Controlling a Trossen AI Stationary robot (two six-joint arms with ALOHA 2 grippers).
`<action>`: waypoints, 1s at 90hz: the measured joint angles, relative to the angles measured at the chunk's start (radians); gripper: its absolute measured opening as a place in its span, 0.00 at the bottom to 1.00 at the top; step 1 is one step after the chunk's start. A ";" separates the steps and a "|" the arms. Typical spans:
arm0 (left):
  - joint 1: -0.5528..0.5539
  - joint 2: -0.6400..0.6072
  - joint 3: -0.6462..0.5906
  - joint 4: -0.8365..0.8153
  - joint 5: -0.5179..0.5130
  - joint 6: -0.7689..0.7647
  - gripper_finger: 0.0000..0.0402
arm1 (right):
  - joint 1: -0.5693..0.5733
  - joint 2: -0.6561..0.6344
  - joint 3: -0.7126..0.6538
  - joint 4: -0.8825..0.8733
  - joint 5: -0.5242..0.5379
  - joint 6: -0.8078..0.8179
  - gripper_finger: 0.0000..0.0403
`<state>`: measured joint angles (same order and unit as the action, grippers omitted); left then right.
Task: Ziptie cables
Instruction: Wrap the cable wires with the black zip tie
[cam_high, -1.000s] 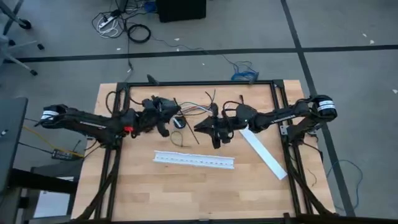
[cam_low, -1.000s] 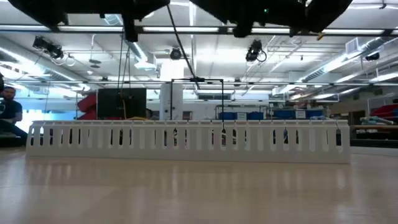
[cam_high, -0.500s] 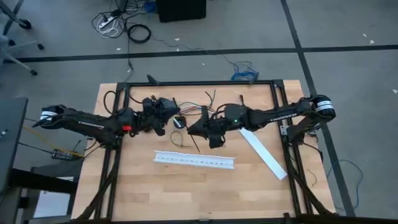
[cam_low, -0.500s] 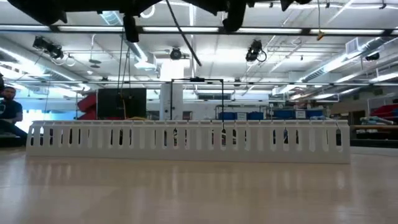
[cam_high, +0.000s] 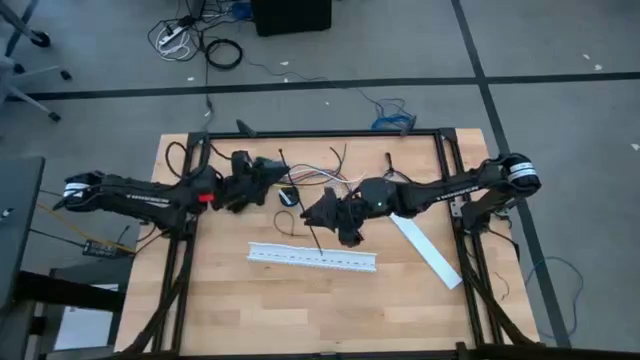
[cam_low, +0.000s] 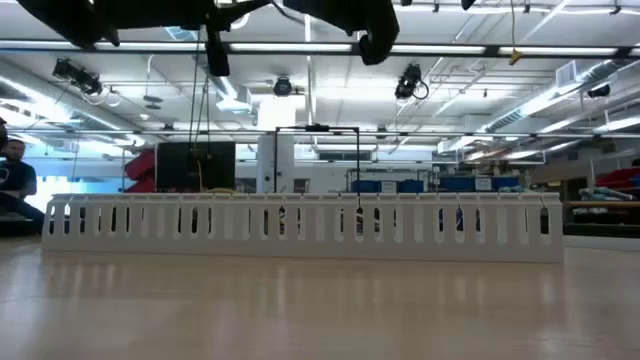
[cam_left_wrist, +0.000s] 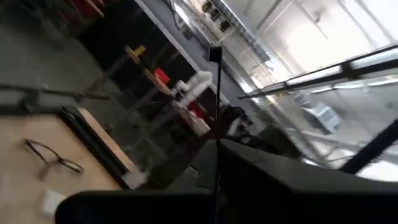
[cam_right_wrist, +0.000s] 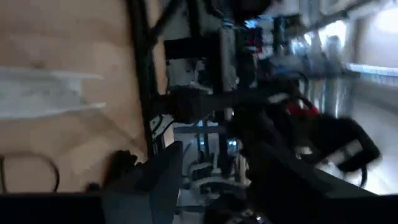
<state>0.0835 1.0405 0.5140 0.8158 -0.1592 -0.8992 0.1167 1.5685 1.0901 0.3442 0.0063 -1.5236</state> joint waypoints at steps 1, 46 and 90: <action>0.002 0.000 0.000 0.000 0.003 -0.004 0.00 | 0.001 0.000 0.000 -0.004 0.000 -0.009 0.50; 0.103 -0.001 0.000 -0.079 0.186 -0.144 0.00 | 0.044 0.000 0.000 -0.047 0.051 -0.103 0.50; 0.114 -0.001 0.000 -0.049 0.202 -0.206 0.00 | 0.059 0.000 0.000 -0.098 0.026 -0.083 0.51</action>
<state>0.1977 1.0393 0.5140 0.7663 0.0426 -1.1049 0.1756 1.5688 1.0901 0.2461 0.0328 -1.6070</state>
